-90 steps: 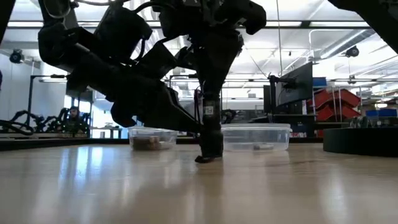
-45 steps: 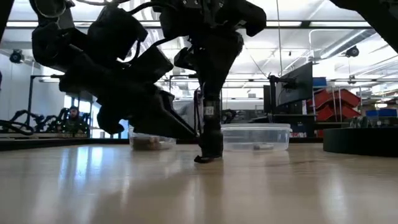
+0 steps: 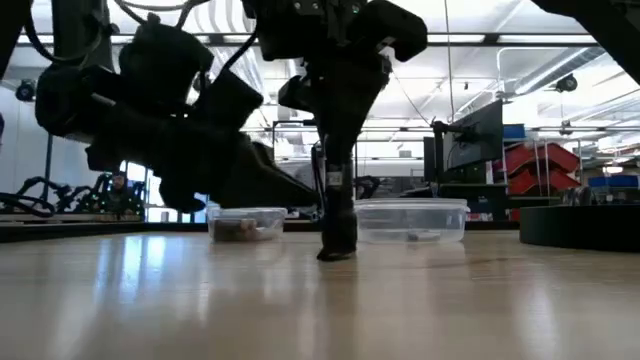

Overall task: Insert battery
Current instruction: Close the black flashlight cover

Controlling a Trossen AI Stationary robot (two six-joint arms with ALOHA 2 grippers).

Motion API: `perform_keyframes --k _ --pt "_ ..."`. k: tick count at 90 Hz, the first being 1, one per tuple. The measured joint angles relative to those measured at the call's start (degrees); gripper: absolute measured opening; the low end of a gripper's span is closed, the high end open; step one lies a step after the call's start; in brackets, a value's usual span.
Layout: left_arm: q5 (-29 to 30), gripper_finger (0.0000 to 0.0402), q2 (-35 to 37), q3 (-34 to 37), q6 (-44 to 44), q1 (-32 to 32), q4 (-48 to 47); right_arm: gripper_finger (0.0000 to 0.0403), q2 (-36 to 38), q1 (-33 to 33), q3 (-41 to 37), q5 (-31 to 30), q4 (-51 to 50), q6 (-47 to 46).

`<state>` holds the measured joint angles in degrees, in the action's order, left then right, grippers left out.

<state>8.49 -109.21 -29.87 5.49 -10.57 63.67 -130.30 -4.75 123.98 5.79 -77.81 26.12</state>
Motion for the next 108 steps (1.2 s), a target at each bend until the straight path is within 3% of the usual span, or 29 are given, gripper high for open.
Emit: perform_keyframes --k 14,35,62,108 --pt "-1.49 0.0113 -1.88 1.87 -0.44 1.21 5.23 0.0086 -0.07 -0.16 0.00 0.21 0.41 0.27" --pt "-17.14 0.0116 -1.97 5.13 -3.19 8.20 13.34 0.0086 -0.09 -0.58 -0.02 0.45 1.78 1.07" --pt "-33.02 0.0111 -7.95 -1.29 -4.27 12.28 12.34 0.0086 -0.09 -1.05 -0.09 0.83 3.03 3.46" --pt "-38.12 0.0112 -10.81 -4.59 -1.86 12.63 13.73 0.0086 -0.09 -2.60 -0.20 0.85 2.84 5.53"
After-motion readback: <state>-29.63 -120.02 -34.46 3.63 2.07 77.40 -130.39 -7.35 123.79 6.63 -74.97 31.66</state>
